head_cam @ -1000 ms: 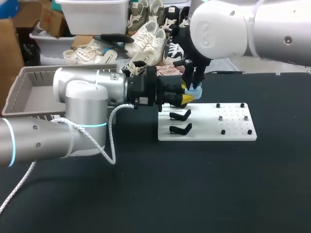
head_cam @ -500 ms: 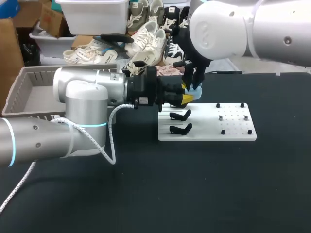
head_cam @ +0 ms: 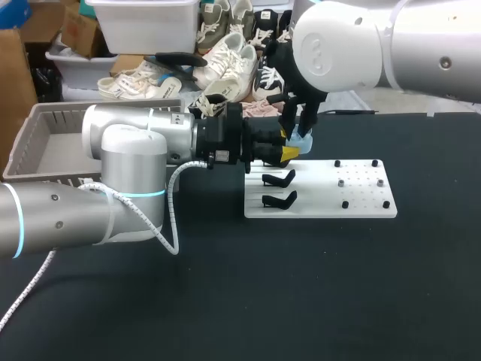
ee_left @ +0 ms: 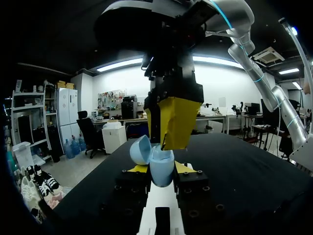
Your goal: Pick up each earbud case from the left stands, insert the matching earbuds, close the lid, and place the case in the box.
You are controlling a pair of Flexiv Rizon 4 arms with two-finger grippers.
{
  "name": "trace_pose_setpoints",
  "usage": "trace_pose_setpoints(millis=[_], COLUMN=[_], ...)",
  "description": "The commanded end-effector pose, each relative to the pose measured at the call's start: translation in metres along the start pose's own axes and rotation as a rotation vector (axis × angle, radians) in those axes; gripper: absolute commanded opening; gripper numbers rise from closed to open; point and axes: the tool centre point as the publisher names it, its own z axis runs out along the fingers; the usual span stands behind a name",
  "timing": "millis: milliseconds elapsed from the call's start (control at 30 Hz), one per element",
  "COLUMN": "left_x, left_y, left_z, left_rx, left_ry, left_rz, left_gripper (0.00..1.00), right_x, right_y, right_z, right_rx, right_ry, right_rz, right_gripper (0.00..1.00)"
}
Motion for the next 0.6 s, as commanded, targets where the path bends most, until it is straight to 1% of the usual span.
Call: trace_pose_setpoints(millis=[33, 133, 200, 300, 333, 467, 600], left_x=[0.0, 0.0, 0.0, 0.0, 0.0, 0.0, 0.0], left_y=[-0.001, -0.001, -0.001, -0.001, -0.001, -0.001, -0.001], left_z=[0.0, 0.0, 0.0, 0.0, 0.0, 0.0, 0.0], left_rx=[-0.003, -0.003, -0.003, -0.003, -0.003, -0.003, -0.003], left_ry=[-0.001, -0.001, -0.001, -0.001, -0.001, -0.001, -0.001], left_rz=[0.001, 0.001, 0.001, 0.001, 0.001, 0.001, 0.001], left_gripper=[0.0, 0.0, 0.0, 0.0, 0.0, 0.0, 0.0], right_x=[0.009, 0.003, -0.004, -0.014, -0.017, -0.029, -0.04], right_y=[-0.001, -0.005, -0.011, -0.019, -0.022, -0.035, -0.048], right_z=[-0.013, -0.021, -0.024, -0.027, -0.027, -0.026, -0.017], right_rx=[0.005, 0.012, 0.007, 0.03, 0.026, 0.012, 0.003], right_ry=[-0.037, -0.059, -0.07, -0.09, -0.094, -0.108, -0.108], right_rz=[0.006, 0.028, 0.057, 0.101, 0.113, 0.18, 0.232], right_gripper=[0.28, 0.29, 0.3, 0.3, 0.31, 0.31, 0.31])
